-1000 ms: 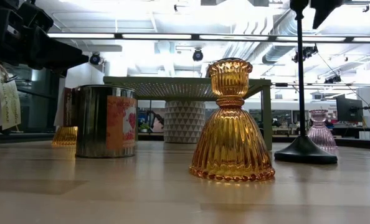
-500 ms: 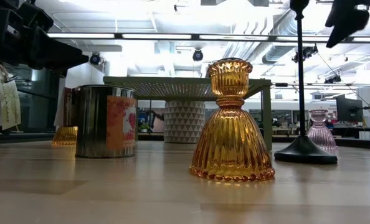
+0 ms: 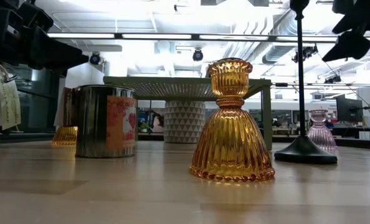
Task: Pick & Place candle stick holders
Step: Put the bottom silver scented candle on the shelf
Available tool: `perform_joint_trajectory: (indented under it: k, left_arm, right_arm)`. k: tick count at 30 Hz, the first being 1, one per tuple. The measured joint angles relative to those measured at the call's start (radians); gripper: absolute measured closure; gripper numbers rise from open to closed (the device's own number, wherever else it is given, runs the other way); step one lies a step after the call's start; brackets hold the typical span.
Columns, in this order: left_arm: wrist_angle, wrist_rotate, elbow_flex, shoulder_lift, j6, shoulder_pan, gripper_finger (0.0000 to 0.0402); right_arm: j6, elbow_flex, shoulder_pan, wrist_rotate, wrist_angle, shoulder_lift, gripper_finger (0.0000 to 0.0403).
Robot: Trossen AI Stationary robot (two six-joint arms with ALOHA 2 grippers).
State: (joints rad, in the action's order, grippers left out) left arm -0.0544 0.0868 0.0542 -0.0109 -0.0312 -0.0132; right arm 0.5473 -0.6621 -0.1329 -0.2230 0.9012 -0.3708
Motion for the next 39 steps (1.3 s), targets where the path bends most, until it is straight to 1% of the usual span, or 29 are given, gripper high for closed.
perform_joint_trajectory:
  k: [2, 4, 6, 10, 15, 18, 24, 28, 33, 39]
  left_arm:
    - [0.0, 0.0, 0.0, 0.0, 0.0, 0.0, 0.0263]
    - [0.0, 0.0, 0.0, 0.0, 0.0, 0.0, 0.0263]
    - [0.0, 0.0, 0.0, 0.0, 0.0, 0.0, 0.0263]
    - [0.0, 0.0, 0.0, 0.0, 0.0, 0.0, 0.0263]
    - [0.0, 0.0, 0.0, 0.0, 0.0, 0.0, 0.0263]
    - [0.0, 0.0, 0.0, 0.0, 0.0, 0.0, 0.0263]
    - [0.0, 0.0, 0.0, 0.0, 0.0, 0.0, 0.0263]
    - [0.0, 0.0, 0.0, 0.0, 0.0, 0.0, 0.0263]
    - [0.0, 0.0, 0.0, 0.0, 0.0, 0.0, 0.0263]
    - [0.0, 0.0, 0.0, 0.0, 0.0, 0.0, 0.0263]
  right_arm:
    - [-0.055, 0.033, 0.0, 0.043, -0.049, 0.041, 0.0003]
    - [-0.069, 0.051, 0.0, 0.085, -0.071, 0.066, 0.0003]
    - [-0.077, 0.052, 0.004, 0.099, -0.087, 0.076, 0.0003]
    - [-0.076, 0.053, 0.005, 0.099, -0.106, 0.084, 0.0003]
    - [-0.08, 0.052, 0.005, 0.099, -0.238, 0.062, 0.0003]
    - [-0.137, 0.068, 0.005, 0.088, -0.324, 0.037, 0.0003]
    - [-0.279, 0.211, 0.005, 0.033, -0.627, 0.027, 0.0003]
    - [-0.314, 0.294, 0.005, 0.021, -0.735, 0.036, 0.0003]
    - [-0.316, 0.376, 0.005, 0.021, -0.834, 0.07, 0.0003]
    - [-0.317, 0.402, 0.005, 0.02, -0.839, 0.096, 0.0003]
